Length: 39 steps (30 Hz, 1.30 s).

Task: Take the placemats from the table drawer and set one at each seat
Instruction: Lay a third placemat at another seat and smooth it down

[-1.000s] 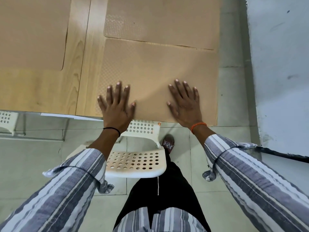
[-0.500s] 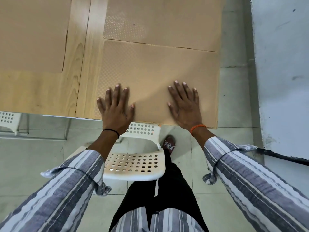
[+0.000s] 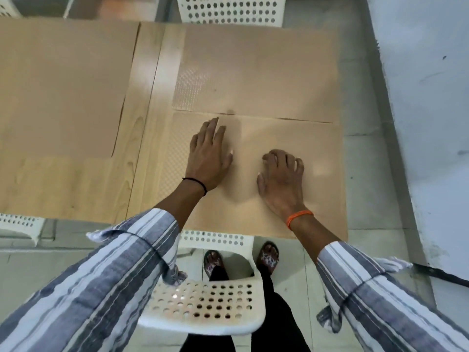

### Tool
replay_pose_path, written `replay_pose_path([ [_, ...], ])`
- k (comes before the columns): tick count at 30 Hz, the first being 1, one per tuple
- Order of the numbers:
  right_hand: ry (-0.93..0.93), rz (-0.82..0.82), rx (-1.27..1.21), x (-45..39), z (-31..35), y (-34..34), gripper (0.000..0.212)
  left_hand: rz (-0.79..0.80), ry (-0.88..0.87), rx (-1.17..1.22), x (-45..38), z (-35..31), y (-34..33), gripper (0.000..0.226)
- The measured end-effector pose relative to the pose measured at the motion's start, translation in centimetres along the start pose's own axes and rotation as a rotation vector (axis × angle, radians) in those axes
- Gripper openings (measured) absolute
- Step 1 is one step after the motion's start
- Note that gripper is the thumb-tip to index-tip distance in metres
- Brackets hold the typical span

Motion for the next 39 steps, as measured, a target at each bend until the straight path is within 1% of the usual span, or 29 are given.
replay_pose_path([
  [3, 0.001, 0.015, -0.081, -2.1, 1.7, -1.1, 0.055, 0.092, -0.032, -0.041, -0.9, 0.9, -2.9, 0.068],
  [7, 0.022, 0.122, -0.104, -4.7, 3.0, -4.2, 0.066, 0.065, -0.043, -0.055, -0.6, 1.6, -4.0, 0.063],
  [10, 0.021, 0.15, -0.098, -5.5, 3.4, -6.1, 0.066, 0.036, -0.04, -0.053, -0.6, 1.6, -3.9, 0.061],
  [14, 0.026, 0.12, -0.048, -5.6, 3.1, -6.9, 0.063, 0.022, -0.033, -0.022, -0.7, 1.7, -3.8, 0.063],
  [17, 0.024, 0.103, -0.06, -5.3, 2.7, -6.8, 0.062, 0.016, -0.023, -0.022, -0.6, 1.7, -3.6, 0.063],
  [20, -0.036, 0.084, -0.03, -4.9, -0.2, -6.3, 0.062, 0.024, -0.011, -0.015, -0.5, 1.7, -3.6, 0.064],
  [23, -0.237, 0.044, 0.068, -4.4, -6.9, -5.2, 0.065, 0.037, -0.006, -0.013, -0.5, 1.7, -3.6, 0.064],
  [25, -0.344, 0.037, 0.088, -4.0, -10.8, -4.5, 0.067, 0.043, -0.001, -0.014, -0.5, 1.7, -3.7, 0.064],
  [27, -0.38, 0.058, 0.074, -3.9, -12.7, -4.4, 0.07, 0.042, -0.003, -0.015, -0.5, 1.7, -3.7, 0.064],
  [29, -0.38, 0.07, 0.056, -3.8, -13.0, -4.5, 0.072, 0.038, -0.009, -0.017, -0.4, 1.6, -3.7, 0.065],
  [32, -0.356, 0.078, 0.016, -1.8, -12.5, -3.6, 0.073, 0.032, -0.012, -0.025, -0.5, 1.7, -3.7, 0.065],
  [35, -0.325, 0.097, -0.014, 3.9, -11.3, -1.8, 0.073, 0.028, -0.016, -0.028, -0.4, 1.7, -3.7, 0.065],
  [39, -0.323, 0.124, 0.037, 11.0, -10.2, 0.3, 0.071, 0.026, -0.014, -0.03, -0.4, 1.6, -3.7, 0.064],
])
Point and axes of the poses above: each hand's wrist, its own x-axis away from the middle knuckle, its own y-axis out of the back of the hand, z = x × y, the point moved 9 cm from there along -x, towards the middle knuckle, and after that the axes turned 12 degrees about -z, right-handed, at the moved point
